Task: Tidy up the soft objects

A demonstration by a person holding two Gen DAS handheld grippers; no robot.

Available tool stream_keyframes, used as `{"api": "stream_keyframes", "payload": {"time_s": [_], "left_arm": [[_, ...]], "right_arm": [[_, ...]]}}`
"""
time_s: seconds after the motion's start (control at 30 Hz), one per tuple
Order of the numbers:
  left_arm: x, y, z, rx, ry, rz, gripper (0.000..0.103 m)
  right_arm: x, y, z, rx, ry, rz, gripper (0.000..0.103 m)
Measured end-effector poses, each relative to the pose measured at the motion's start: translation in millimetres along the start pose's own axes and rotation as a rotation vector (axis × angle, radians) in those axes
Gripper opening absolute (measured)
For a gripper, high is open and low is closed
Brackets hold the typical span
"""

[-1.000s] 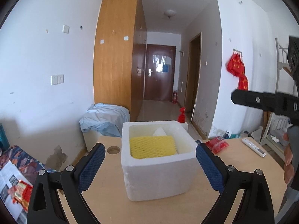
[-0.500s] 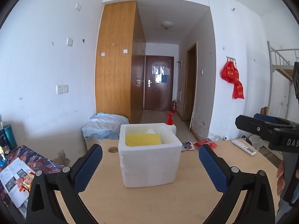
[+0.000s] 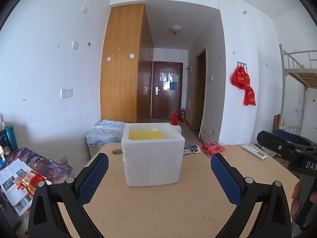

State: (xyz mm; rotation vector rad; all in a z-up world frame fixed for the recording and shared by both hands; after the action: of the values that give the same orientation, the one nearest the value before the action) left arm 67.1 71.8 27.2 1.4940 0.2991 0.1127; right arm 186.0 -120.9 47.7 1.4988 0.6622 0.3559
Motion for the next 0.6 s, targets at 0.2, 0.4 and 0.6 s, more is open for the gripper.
{"api": "stream_keyframes", "payload": {"time_s": [0.2, 0.4, 0.6], "left_arm": [[-14, -39, -1, -0.003, 0.021, 0.037, 0.103], [-18, -53, 4, 0.000, 0.007, 0.011, 0.103], [-26, -54, 11, 0.010, -0.013, 0.013, 0.103]], "right_arm": [[-17, -44, -2, 0.017, 0.028, 0.015, 0.103], [-19, -67, -8, 0.024, 0.044, -0.029, 0.103], [-40, -69, -2, 0.055, 0.039, 0.011, 0.103]]}}
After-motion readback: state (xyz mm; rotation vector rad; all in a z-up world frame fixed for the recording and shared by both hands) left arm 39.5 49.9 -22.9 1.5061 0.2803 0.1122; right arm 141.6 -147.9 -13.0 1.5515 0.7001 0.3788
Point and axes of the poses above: each gripper's, at about its wrist camera, not at the fingertips, and x roughly the way its jaws point, z to its right, y to its top, the point moved 3 cm from there along x, roughly the way its jaws point, and after that the axes turned 5 degrees about z, right-handed, at the moved point
